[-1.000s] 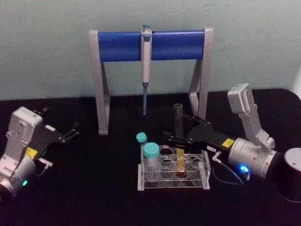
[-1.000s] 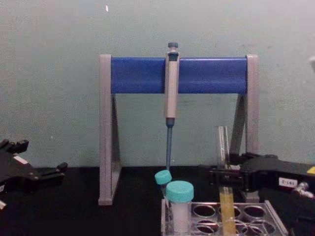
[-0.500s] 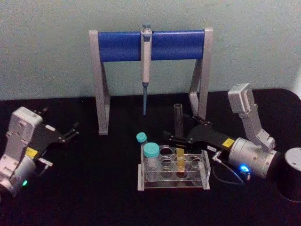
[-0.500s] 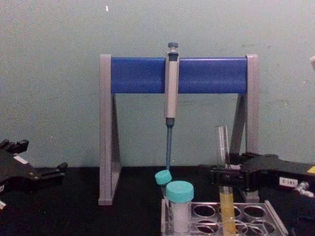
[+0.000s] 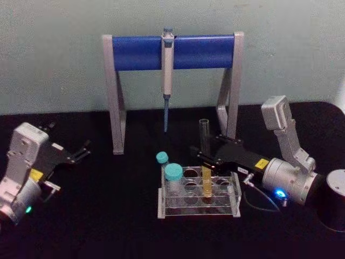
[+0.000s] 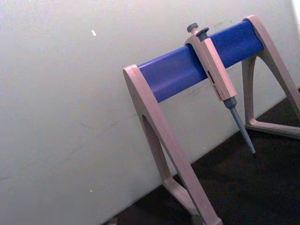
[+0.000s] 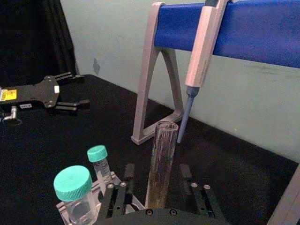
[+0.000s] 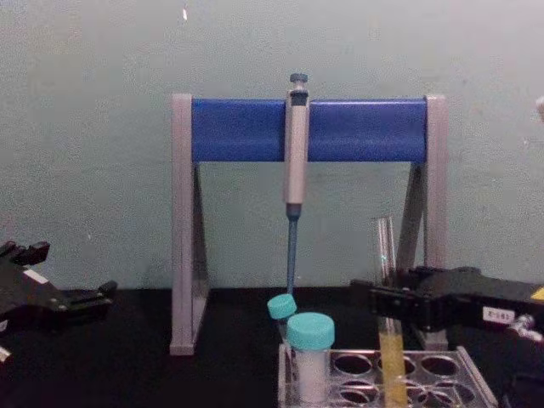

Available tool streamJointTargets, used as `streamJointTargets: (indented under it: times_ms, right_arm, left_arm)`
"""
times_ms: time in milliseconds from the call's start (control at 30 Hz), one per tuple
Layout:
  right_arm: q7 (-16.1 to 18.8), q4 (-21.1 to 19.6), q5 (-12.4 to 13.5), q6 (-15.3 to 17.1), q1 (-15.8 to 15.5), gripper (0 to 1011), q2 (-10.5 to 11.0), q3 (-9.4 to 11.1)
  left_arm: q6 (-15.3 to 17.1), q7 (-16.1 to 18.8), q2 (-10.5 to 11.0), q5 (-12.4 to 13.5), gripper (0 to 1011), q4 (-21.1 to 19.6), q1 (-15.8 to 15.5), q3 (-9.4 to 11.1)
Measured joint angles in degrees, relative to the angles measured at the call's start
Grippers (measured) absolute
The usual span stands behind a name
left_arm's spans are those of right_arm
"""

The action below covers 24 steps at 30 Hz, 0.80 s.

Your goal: Pick up the test tube from the test tube rack, shake it, then place it back into the test tube rack.

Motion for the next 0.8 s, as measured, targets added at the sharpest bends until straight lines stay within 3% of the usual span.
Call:
streamJointTargets:
  times_ms: [100,400,800]
  right_arm:
    - [0.0,0.0,0.0,-0.01,-0.01,509,0.0,0.0]
    - [-0.02,-0.01,-0.03,-0.01,-0.01,250,0.0,0.0]
    - [-0.04,-0.01,-0.08,-0.02,-0.01,230,0.0,0.0]
  left_arm:
    - [0.0,0.0,0.0,0.0,1010,0.0,0.0,0.0]
    - [0.0,0.0,0.0,0.0,1010,0.0,0.0,-0.01]
    - [0.0,0.0,0.0,0.0,1010,0.0,0.0,0.0]
